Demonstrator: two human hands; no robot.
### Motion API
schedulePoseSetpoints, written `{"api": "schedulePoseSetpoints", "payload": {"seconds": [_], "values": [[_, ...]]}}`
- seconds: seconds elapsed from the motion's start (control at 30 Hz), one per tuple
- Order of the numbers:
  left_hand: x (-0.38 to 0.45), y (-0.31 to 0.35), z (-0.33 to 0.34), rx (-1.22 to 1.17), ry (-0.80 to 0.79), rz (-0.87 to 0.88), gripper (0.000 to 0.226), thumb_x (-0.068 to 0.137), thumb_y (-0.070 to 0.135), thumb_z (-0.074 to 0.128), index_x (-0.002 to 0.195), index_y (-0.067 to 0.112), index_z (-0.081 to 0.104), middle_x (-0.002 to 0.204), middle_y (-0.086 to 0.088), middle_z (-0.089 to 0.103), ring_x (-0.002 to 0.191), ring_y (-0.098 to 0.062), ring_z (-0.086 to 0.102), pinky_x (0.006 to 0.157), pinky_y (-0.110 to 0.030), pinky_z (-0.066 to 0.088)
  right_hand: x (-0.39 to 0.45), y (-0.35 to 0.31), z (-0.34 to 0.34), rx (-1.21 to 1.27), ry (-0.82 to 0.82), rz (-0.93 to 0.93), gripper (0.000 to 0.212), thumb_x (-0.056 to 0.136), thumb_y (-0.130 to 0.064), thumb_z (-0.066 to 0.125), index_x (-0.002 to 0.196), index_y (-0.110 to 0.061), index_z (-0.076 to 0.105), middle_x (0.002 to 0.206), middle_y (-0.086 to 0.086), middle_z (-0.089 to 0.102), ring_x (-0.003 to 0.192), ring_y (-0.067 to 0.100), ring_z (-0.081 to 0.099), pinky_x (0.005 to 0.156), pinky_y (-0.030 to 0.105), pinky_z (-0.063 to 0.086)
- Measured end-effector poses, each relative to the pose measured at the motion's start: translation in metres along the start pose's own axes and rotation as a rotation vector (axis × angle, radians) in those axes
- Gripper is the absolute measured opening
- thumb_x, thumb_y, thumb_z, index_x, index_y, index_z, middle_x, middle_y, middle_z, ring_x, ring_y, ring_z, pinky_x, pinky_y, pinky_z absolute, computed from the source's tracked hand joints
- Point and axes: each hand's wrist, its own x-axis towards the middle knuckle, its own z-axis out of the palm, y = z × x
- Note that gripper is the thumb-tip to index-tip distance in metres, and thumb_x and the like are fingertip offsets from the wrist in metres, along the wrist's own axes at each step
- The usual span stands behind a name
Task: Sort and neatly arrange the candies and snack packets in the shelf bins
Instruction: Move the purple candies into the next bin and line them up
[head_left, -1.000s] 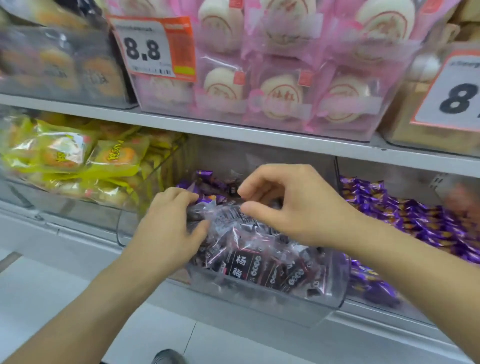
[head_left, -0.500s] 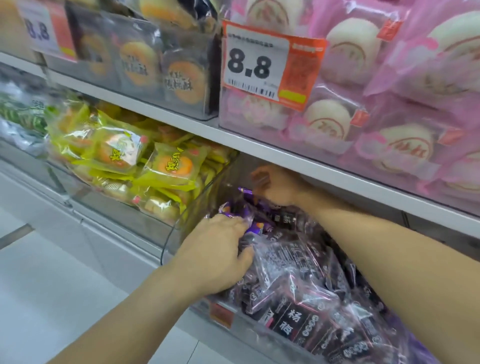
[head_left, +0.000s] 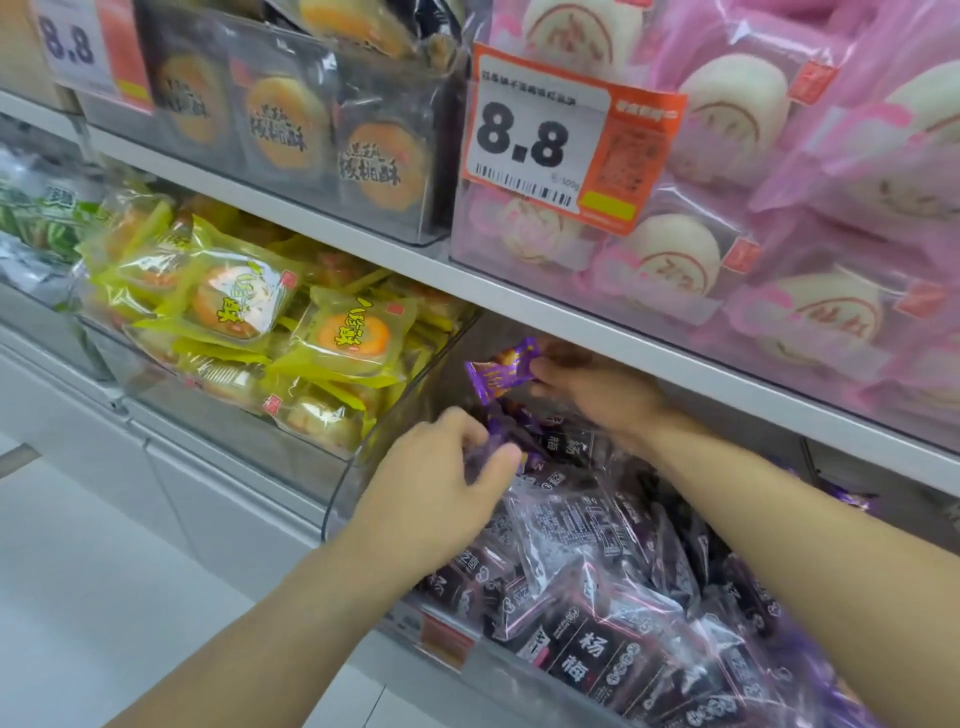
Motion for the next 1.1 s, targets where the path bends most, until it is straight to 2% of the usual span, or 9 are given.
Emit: {"api": "schedulePoseSetpoints", "payload": {"seconds": [0.13, 0.23, 0.37, 0.5, 0.6, 0.73, 0.83, 0.97, 1.1], "values": [[0.003, 0.006, -0.003, -0.306, 0.185, -0.085, 0.05, 0.083, 0.05, 0.069, 0.122, 0.024, 0.05, 0.104, 0.016, 0.065, 0.087, -0.002, 0.065, 0.082, -0.031, 0.053, -0.047, -0.013, -0.003, 0.28, -0.25, -0.093, 0.019, 0.09, 0.008, 0.058, 0.091, -0.01, 0.065, 0.086, 0.001, 0.072, 0.081, 0.014, 0.07, 0.08, 0.024, 0.059], [0.002, 0.002, -0.005, -0.279, 0.191, -0.043, 0.022, 0.085, 0.037, 0.072, 0.104, 0.029, 0.068, 0.075, 0.014, 0.073, 0.074, -0.004, 0.07, 0.074, -0.034, 0.057, -0.045, -0.009, -0.007, 0.188, -0.343, -0.076, 0.019, 0.09, 0.008, 0.058, 0.1, -0.006, 0.067, 0.095, 0.01, 0.071, 0.088, 0.019, 0.069, 0.087, 0.031, 0.058], [-0.001, 0.001, -0.008, -0.297, 0.191, -0.053, 0.006, 0.087, 0.028, 0.072, 0.092, 0.029, 0.073, 0.061, 0.014, 0.07, 0.061, 0.002, 0.067, 0.066, -0.023, 0.053, -0.009, 0.015, -0.021, -0.464, -0.006, -0.186, 0.017, 0.09, 0.0, 0.065, 0.104, -0.009, 0.069, 0.096, 0.005, 0.067, 0.075, 0.004, 0.061, 0.075, 0.007, 0.046], [0.0, 0.004, -0.009, -0.272, 0.198, -0.067, 0.005, 0.086, 0.03, 0.072, 0.091, 0.029, 0.073, 0.06, 0.016, 0.07, 0.061, 0.003, 0.066, 0.062, -0.019, 0.051, 0.009, 0.023, -0.009, -0.944, -0.092, -0.307, 0.012, 0.084, -0.025, 0.073, 0.091, -0.016, 0.07, 0.082, -0.002, 0.064, 0.081, 0.019, 0.062, 0.071, 0.025, 0.043], [0.002, 0.004, -0.008, -0.272, 0.201, -0.073, 0.009, 0.086, 0.031, 0.072, 0.094, 0.027, 0.074, 0.06, 0.015, 0.07, 0.059, 0.004, 0.065, 0.06, -0.018, 0.05, 0.007, 0.023, 0.001, -1.078, -0.104, -0.34, 0.012, 0.087, -0.018, 0.059, 0.082, -0.015, 0.07, 0.085, 0.009, 0.071, 0.09, 0.031, 0.064, 0.07, 0.029, 0.042], [-0.002, 0.012, -0.009, -0.323, 0.304, -0.026, 0.011, 0.085, 0.032, 0.073, 0.096, 0.03, 0.073, 0.072, 0.017, 0.072, 0.069, 0.001, 0.067, 0.068, -0.024, 0.055, -0.022, 0.009, -0.001, -0.85, 0.144, -0.218, 0.02, 0.093, -0.022, 0.055, 0.099, -0.026, 0.074, 0.097, -0.002, 0.074, 0.09, 0.02, 0.066, 0.078, 0.027, 0.051], [-0.014, 0.033, -0.013, -0.454, 0.349, 0.035, 0.013, 0.082, 0.028, 0.078, 0.092, 0.031, 0.071, 0.079, 0.019, 0.072, 0.075, 0.0, 0.068, 0.065, -0.016, 0.053, -0.072, -0.004, -0.009, -0.591, 0.237, -0.113, 0.011, 0.092, -0.028, 0.061, 0.086, -0.032, 0.07, 0.08, -0.007, 0.073, 0.076, 0.015, 0.068, 0.07, 0.024, 0.052], [-0.035, 0.056, -0.01, -0.649, 0.21, -0.026, 0.016, 0.082, 0.021, 0.077, 0.094, 0.019, 0.067, 0.079, 0.007, 0.075, 0.074, -0.007, 0.073, 0.069, -0.023, 0.057, -0.154, -0.013, -0.02, 0.017, 0.237, 0.018, 0.011, 0.096, -0.012, 0.062, 0.095, -0.012, 0.073, 0.083, 0.015, 0.075, 0.071, 0.025, 0.075, 0.064, 0.043, 0.063], [-0.053, 0.079, -0.005, -0.845, 0.004, -0.078, 0.015, 0.09, 0.009, 0.068, 0.104, 0.011, 0.063, 0.084, -0.003, 0.077, 0.076, -0.019, 0.076, 0.076, -0.036, 0.058, -0.211, -0.007, -0.036, 0.293, 0.339, 0.052, 0.011, 0.093, -0.007, 0.062, 0.098, -0.003, 0.071, 0.092, 0.023, 0.072, 0.074, 0.031, 0.075, 0.052, 0.04, 0.061]]}}
